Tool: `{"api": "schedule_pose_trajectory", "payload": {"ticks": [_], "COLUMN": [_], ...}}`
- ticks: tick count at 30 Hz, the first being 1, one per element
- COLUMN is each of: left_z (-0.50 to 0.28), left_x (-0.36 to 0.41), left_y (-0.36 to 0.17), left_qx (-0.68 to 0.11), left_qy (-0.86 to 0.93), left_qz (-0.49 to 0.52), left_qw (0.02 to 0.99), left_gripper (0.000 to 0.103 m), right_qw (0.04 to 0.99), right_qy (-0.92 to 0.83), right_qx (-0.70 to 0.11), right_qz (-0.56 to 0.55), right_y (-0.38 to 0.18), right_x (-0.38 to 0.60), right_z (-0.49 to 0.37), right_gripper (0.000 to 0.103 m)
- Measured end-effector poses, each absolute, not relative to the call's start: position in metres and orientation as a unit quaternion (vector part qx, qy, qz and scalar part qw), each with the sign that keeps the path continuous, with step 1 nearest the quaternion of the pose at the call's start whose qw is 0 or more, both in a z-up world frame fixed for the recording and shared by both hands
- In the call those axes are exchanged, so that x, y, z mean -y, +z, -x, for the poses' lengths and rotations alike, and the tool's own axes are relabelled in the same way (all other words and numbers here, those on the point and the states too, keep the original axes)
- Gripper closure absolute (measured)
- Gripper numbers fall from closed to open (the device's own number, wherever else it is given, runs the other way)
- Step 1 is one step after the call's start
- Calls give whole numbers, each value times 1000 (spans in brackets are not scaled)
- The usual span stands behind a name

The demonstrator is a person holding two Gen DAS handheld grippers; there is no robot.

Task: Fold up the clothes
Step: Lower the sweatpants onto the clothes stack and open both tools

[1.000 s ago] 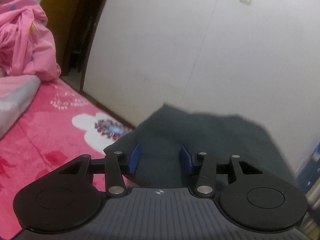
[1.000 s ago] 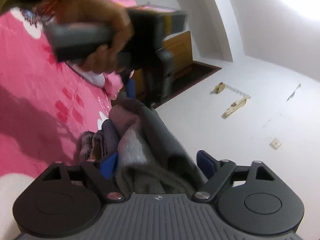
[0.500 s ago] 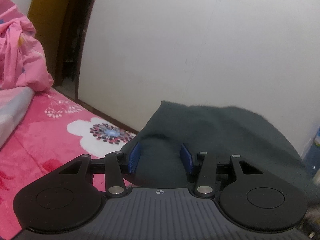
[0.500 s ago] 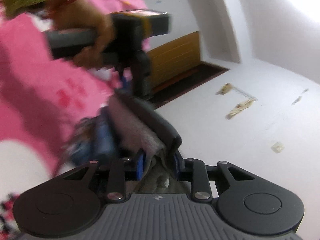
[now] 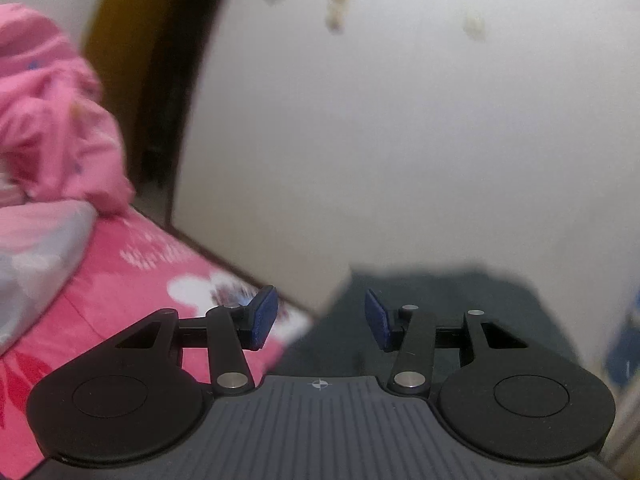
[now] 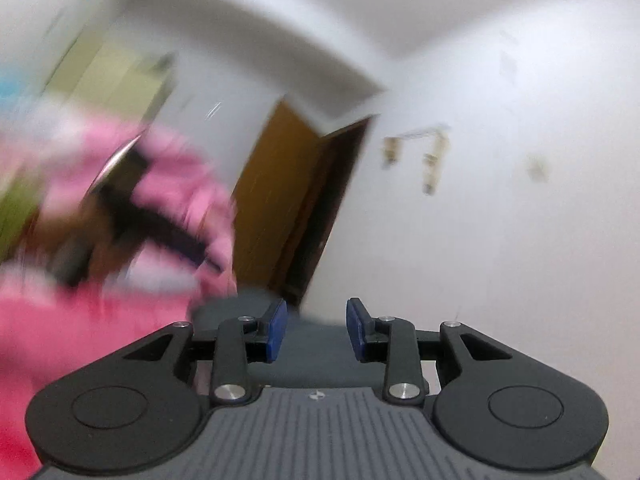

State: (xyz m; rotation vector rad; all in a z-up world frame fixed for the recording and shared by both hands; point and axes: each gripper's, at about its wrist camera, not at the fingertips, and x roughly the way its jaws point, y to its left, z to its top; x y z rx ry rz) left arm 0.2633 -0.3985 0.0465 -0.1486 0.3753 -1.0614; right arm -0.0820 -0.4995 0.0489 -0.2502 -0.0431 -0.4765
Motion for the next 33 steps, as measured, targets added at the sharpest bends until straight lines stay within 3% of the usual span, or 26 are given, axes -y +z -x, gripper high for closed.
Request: {"api": "schedule_pose_trajectory", "payload": {"ticks": [4, 9, 11, 13, 19, 25, 28, 33], "left_z": [-259, -230, -224, -224, -226, -227, -231, -223], "left_x": [421, 461, 461, 458, 456, 461, 461, 440], "left_y": [51, 18, 6, 4, 6, 4, 10, 34], "left_qx": [-197, -198, -183, -177, -173, -173, -187, -182], "left_qy": [-510, -510, -504, -509, -513, -507, -508, -509], "left_qz": [78, -53, -64, -62, -73, -79, -77, -78], "left_qw": [834, 836, 842, 840, 838, 841, 838, 838], "left_gripper": [55, 55, 55, 55, 55, 55, 55, 53], "right_qw": [978, 971, 961, 958, 973, 934, 906, 932], "right_qy": [-204, -224, -237, -236, -187, -237, -314, -280], "right_qx": [42, -79, -131, -129, -115, -240, -229, -119], "right_qz": [21, -10, -64, -99, -68, -119, -165, -194], "right_y": [74, 42, 21, 16, 80, 84, 78, 103], "right_x": [558, 627, 658, 667, 647, 697, 717, 678], "right_z": [46, -31, -42, -34, -49, -140, -115, -5], "right_gripper": [70, 72, 77, 78, 77, 78, 77, 75]}}
